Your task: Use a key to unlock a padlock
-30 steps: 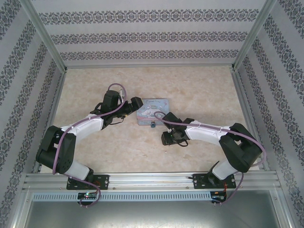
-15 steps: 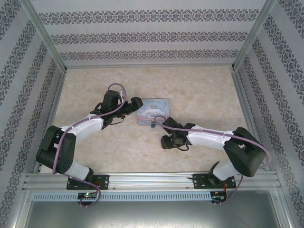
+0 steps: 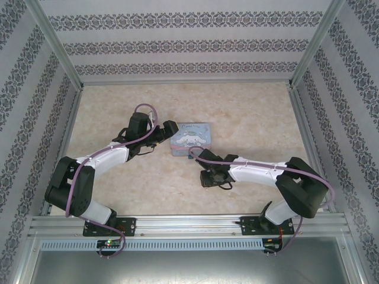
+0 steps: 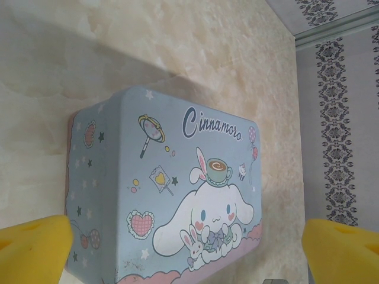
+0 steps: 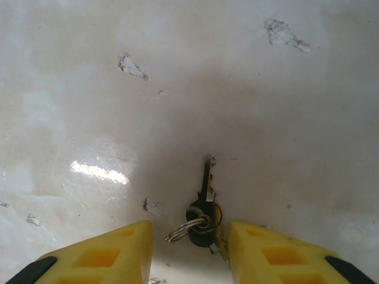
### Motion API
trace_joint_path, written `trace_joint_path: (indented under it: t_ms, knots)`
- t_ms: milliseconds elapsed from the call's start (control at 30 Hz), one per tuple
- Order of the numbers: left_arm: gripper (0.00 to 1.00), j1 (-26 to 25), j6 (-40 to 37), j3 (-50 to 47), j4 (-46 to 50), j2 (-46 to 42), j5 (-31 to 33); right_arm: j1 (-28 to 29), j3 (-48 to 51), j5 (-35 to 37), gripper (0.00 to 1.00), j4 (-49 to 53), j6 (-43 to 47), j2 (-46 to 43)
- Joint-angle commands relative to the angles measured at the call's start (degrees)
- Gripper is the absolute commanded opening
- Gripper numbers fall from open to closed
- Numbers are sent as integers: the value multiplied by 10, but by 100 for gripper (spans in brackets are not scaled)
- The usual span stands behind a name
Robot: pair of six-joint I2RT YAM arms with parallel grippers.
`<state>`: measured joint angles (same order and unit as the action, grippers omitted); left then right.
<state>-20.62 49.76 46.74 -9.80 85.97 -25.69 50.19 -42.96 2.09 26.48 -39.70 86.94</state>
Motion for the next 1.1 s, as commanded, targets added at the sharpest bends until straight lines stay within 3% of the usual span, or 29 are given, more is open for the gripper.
trace_joint_path:
  t_ms: [0,467,667,867,1067]
  knots:
    - [99,-2,3,-1,-26,3,-5,12,-13,38,39,52,-24,26]
    - [99,-1,4,-3,-30,7,-8,20,-35,84,31,53,-47,95]
    - [99,-2,2,0,-25,7,-10,19,-19,67,22,31,-47,108]
    - [99,-1,3,1,-22,6,-14,8,2,38,0,4,-41,103]
    - [99,-2,2,1,-17,2,-15,-3,5,27,0,1,-17,76]
